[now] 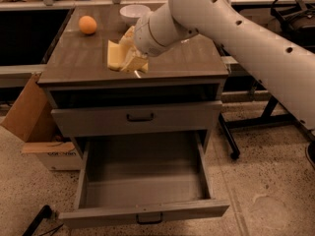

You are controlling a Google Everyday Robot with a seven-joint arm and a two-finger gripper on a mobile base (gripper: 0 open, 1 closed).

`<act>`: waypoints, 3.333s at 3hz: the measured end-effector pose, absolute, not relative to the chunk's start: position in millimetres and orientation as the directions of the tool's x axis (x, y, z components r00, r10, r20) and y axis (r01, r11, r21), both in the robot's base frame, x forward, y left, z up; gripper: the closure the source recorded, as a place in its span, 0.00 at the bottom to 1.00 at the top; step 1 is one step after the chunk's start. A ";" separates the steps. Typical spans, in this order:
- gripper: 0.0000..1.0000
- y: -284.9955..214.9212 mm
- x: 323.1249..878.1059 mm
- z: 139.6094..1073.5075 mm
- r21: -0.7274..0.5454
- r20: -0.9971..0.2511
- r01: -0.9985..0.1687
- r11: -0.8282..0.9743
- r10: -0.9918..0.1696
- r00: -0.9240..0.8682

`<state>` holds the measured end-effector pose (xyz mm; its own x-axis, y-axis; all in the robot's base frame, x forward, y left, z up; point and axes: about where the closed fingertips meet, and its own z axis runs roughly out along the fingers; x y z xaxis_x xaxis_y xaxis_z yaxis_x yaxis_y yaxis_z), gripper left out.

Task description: Pick sponge from middle drawer and place on counter

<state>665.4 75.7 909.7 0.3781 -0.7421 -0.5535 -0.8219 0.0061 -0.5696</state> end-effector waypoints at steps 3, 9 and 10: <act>1.00 29.8 755.0 931.0 -0.510 -0.540 -0.847 0.152 -0.822 0.178; 0.00 7.7 776.4 880.4 -0.302 -0.525 -0.909 0.287 -0.846 -0.093; 0.00 -1.1 770.5 905.3 -0.348 -0.518 -0.890 0.293 -0.852 -0.078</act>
Offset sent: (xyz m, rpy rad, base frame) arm 0.1077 -0.0578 0.0325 -0.0199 0.0669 -0.2240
